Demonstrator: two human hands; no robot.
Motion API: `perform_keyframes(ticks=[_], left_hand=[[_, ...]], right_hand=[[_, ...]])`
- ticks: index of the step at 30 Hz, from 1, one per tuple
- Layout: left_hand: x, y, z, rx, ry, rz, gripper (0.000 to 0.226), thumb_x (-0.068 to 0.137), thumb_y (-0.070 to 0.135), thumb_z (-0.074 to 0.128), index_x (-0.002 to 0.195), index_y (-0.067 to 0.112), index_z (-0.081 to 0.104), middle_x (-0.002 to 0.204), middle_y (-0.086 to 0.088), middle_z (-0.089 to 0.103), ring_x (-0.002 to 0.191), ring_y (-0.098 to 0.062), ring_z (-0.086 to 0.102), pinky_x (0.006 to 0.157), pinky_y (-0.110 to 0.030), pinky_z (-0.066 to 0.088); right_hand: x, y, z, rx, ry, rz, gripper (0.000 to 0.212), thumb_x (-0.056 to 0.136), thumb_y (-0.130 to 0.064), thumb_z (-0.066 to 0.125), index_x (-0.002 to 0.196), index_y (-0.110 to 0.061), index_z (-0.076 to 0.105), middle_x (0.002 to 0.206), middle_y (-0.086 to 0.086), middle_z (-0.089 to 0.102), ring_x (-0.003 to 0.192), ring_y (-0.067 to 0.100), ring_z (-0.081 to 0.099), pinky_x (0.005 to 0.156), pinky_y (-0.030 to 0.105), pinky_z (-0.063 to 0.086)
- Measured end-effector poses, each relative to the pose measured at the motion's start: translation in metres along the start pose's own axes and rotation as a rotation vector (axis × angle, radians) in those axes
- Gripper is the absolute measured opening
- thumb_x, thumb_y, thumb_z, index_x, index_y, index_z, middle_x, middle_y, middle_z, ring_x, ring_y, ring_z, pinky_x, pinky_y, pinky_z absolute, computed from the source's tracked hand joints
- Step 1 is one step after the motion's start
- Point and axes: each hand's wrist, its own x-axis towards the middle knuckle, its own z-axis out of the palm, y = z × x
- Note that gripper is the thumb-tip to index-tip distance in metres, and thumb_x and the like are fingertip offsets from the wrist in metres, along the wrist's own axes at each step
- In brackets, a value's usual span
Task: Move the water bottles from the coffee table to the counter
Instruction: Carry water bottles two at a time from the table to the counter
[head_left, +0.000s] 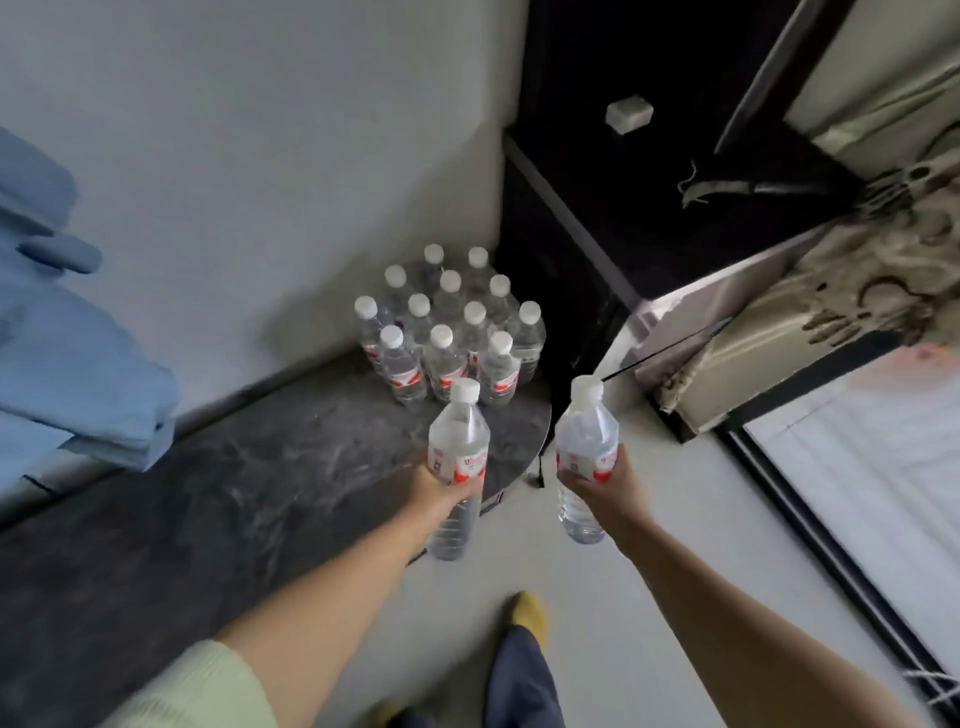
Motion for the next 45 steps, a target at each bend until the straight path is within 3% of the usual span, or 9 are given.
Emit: perform_keyframes(ticks=[6, 13, 16, 18, 26, 32, 36, 41, 45], left_hand=[[0.074, 0.007, 0.043, -0.036, 0.228, 0.084, 0.044, 0.064, 0.024, 0.088, 0.097, 0.019, 0.059, 0.098, -0.006, 0.069, 0.091, -0.026, 0.066, 0.082, -0.036, 0.053], [0.147, 0.009, 0.082, -0.219, 0.341, 0.422, 0.055, 0.066, 0.003, 0.086, 0.108, 0.022, 0.057, 0.107, -0.003, 0.065, 0.1, -0.018, 0.062, 0.087, -0.022, 0.046], [0.162, -0.004, 0.093, -0.219, 0.414, 0.474, 0.061, 0.065, 0.003, 0.086, 0.118, 0.006, 0.056, 0.116, -0.008, 0.064, 0.108, -0.018, 0.06, 0.093, -0.017, 0.044], [0.172, -0.014, 0.096, -0.214, 0.438, 0.524, 0.065, 0.066, 0.0, 0.085, 0.118, 0.021, 0.053, 0.116, 0.0, 0.06, 0.109, -0.005, 0.057, 0.094, -0.009, 0.041], [0.184, -0.032, 0.103, -0.184, 0.386, 0.537, 0.069, 0.067, 0.002, 0.084, 0.122, 0.022, 0.047, 0.12, -0.01, 0.058, 0.116, -0.023, 0.056, 0.095, -0.045, 0.05], [0.181, -0.029, 0.087, -0.136, 0.243, 0.489, 0.078, 0.065, 0.001, 0.085, 0.131, 0.008, 0.043, 0.13, -0.008, 0.051, 0.122, -0.015, 0.048, 0.103, -0.017, 0.037], [0.16, -0.023, 0.075, -0.101, 0.212, 0.373, 0.091, 0.067, 0.008, 0.085, 0.142, 0.001, 0.032, 0.143, -0.013, 0.043, 0.132, -0.021, 0.041, 0.112, -0.032, 0.032], [0.12, 0.007, 0.046, -0.05, 0.183, 0.397, 0.093, 0.07, 0.017, 0.084, 0.145, 0.007, 0.03, 0.147, -0.01, 0.037, 0.137, -0.022, 0.035, 0.114, -0.043, 0.031], [0.091, 0.054, 0.019, -0.031, 0.186, 0.455, 0.088, 0.075, 0.019, 0.081, 0.145, 0.009, 0.029, 0.148, -0.01, 0.037, 0.137, -0.022, 0.036, 0.113, -0.044, 0.032]], right_hand=[[0.087, 0.009, 0.034, 0.022, -0.044, -0.044, 0.059, 0.071, -0.023, 0.083, 0.122, -0.026, 0.053, 0.11, -0.003, 0.068, 0.101, 0.018, 0.064, 0.088, 0.04, 0.052], [0.176, 0.015, 0.082, 0.124, 0.06, -0.143, 0.051, 0.073, -0.01, 0.081, 0.11, -0.028, 0.049, 0.112, 0.003, 0.065, 0.103, 0.021, 0.062, 0.094, 0.048, 0.05], [0.198, 0.019, 0.092, 0.196, 0.091, -0.141, 0.057, 0.072, -0.014, 0.083, 0.119, -0.018, 0.051, 0.117, 0.006, 0.065, 0.107, 0.02, 0.063, 0.097, 0.047, 0.05], [0.208, 0.024, 0.097, 0.217, 0.072, -0.143, 0.066, 0.072, -0.02, 0.084, 0.128, -0.012, 0.049, 0.12, 0.006, 0.065, 0.109, 0.019, 0.064, 0.097, 0.045, 0.051], [0.216, 0.041, 0.097, 0.077, 0.013, -0.137, 0.075, 0.076, -0.02, 0.08, 0.138, -0.018, 0.037, 0.129, -0.003, 0.058, 0.116, 0.01, 0.057, 0.095, 0.025, 0.046], [0.212, 0.039, 0.09, 0.058, -0.027, -0.105, 0.074, 0.076, -0.016, 0.079, 0.136, -0.017, 0.035, 0.126, -0.005, 0.056, 0.115, 0.011, 0.056, 0.094, 0.032, 0.05], [0.19, 0.033, 0.079, 0.05, -0.039, -0.114, 0.081, 0.079, -0.017, 0.079, 0.142, -0.022, 0.028, 0.128, -0.021, 0.045, 0.12, -0.002, 0.044, 0.087, 0.009, 0.038], [0.148, -0.013, 0.054, -0.013, -0.021, -0.129, 0.093, 0.08, -0.021, 0.078, 0.151, -0.016, 0.017, 0.153, 0.001, 0.03, 0.141, 0.014, 0.028, 0.113, 0.031, 0.026], [0.119, -0.067, 0.033, -0.105, -0.007, -0.172, 0.093, 0.081, -0.022, 0.076, 0.152, -0.016, 0.016, 0.156, 0.006, 0.028, 0.144, 0.019, 0.028, 0.108, 0.026, 0.026]])
